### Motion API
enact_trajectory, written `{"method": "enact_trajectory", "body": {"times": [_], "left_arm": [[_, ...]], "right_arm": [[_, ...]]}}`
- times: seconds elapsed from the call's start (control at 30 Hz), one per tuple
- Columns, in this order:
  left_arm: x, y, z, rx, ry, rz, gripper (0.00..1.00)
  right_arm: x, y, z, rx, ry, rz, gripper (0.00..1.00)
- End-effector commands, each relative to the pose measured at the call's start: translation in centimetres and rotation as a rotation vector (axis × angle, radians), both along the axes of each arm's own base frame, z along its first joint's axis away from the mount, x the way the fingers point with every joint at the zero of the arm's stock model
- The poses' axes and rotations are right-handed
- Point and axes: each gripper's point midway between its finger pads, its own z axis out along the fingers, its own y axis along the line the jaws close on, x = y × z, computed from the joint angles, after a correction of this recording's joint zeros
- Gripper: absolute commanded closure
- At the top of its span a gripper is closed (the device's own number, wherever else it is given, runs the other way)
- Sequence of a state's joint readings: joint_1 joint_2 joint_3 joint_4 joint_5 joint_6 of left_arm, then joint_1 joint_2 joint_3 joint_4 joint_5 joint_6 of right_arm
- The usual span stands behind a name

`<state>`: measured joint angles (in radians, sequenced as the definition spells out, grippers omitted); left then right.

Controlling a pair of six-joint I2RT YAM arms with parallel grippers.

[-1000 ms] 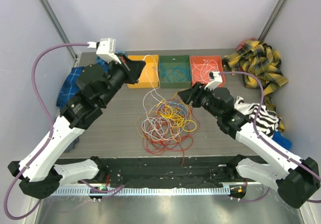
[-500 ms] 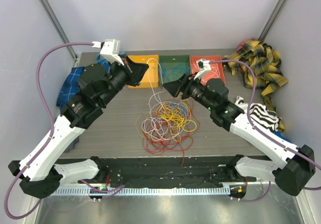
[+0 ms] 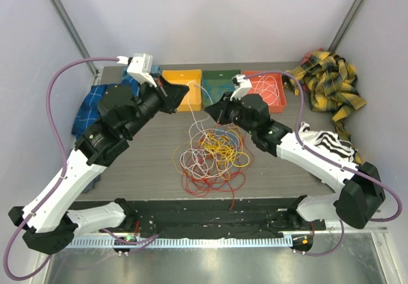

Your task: Untangle the cables

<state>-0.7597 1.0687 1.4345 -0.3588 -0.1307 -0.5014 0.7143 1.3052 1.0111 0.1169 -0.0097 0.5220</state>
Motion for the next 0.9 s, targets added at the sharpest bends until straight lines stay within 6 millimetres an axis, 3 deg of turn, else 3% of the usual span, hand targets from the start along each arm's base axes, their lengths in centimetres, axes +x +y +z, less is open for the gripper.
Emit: {"method": "enact_trajectory", "body": {"times": [0.0, 0.03, 0.07, 0.1, 0.13, 0.17, 0.2, 0.23, 0.27, 0.37, 0.4, 0.43, 0.5, 0.57, 0.63, 0.67, 0.77, 0.8, 0.87], "left_arm": [[-0.9, 1.3, -0.9, -0.021, 0.01, 0.026, 1.0], [-1.2, 1.8, -0.9, -0.03, 0.004, 0.036, 1.0], [-1.0, 2.1, -1.7, -0.032, 0.018, 0.058, 0.97], [-1.0, 2.3, -2.3, -0.032, 0.026, 0.067, 0.89], [-1.0, 2.6, -3.8, -0.021, 0.046, 0.079, 0.67], [-0.9, 2.8, -4.3, -0.03, 0.057, 0.096, 0.54], [-0.9, 3.1, -4.8, -0.035, 0.065, 0.111, 0.27], [-0.9, 3.4, -6.2, -0.026, 0.083, 0.124, 0.19], [-0.9, 3.6, -6.4, -0.038, 0.087, 0.135, 0.0], [-1.0, 4.8, -7.9, -0.048, 0.099, 0.187, 0.0], [-0.8, 5.2, -8.2, -0.061, 0.105, 0.213, 0.0], [-0.8, 5.4, -9.5, -0.053, 0.118, 0.226, 0.0], [-0.8, 6.0, -9.3, -0.092, 0.1, 0.246, 0.0], [-0.7, 6.0, -11.1, -0.09, 0.111, 0.253, 0.0], [-0.4, 5.6, -11.5, -0.128, 0.104, 0.253, 0.0], [-0.2, 5.1, -12.8, -0.122, 0.113, 0.244, 0.0], [0.4, 3.8, -12.6, -0.193, 0.071, 0.206, 0.0], [0.9, 3.1, -14.3, -0.17, 0.086, 0.198, 0.0], [1.2, 2.0, -13.9, -0.197, 0.054, 0.159, 0.0]], "right_arm": [[2.0, -3.1, 4.6, -0.051, -0.12, -0.182, 0.99], [2.3, -4.4, 6.7, -0.05, -0.16, -0.244, 0.99], [2.3, -5.4, 7.1, -0.083, -0.165, -0.281, 0.99], [2.4, -6.3, 8.2, -0.103, -0.192, -0.311, 0.99], [2.7, -7.3, 10.7, -0.089, -0.231, -0.365, 0.99], [2.6, -7.8, 11.4, -0.105, -0.232, -0.383, 0.99], [2.7, -8.3, 12.5, -0.113, -0.251, -0.398, 0.99], [2.8, -8.7, 14.5, -0.101, -0.273, -0.422, 0.99], [2.8, -9.0, 15.6, -0.097, -0.285, -0.433, 0.99], [2.7, -9.7, 19.5, -0.082, -0.332, -0.464, 0.99], [2.4, -10.0, 21.6, -0.054, -0.359, -0.469, 0.99], [2.5, -9.9, 21.7, -0.074, -0.357, -0.465, 0.99], [2.1, -10.2, 23.5, -0.061, -0.377, -0.464, 0.99], [2.1, -10.3, 23.6, -0.082, -0.374, -0.461, 0.99], [1.7, -10.6, 24.5, -0.077, -0.38, -0.464, 0.99], [1.6, -10.8, 24.8, -0.073, -0.383, -0.464, 0.99], [1.0, -11.0, 25.8, -0.053, -0.389, -0.46, 0.99], [0.7, -11.0, 26.5, -0.041, -0.397, -0.451, 0.99], [0.6, -10.9, 26.7, -0.039, -0.391, -0.439, 0.99]]}}
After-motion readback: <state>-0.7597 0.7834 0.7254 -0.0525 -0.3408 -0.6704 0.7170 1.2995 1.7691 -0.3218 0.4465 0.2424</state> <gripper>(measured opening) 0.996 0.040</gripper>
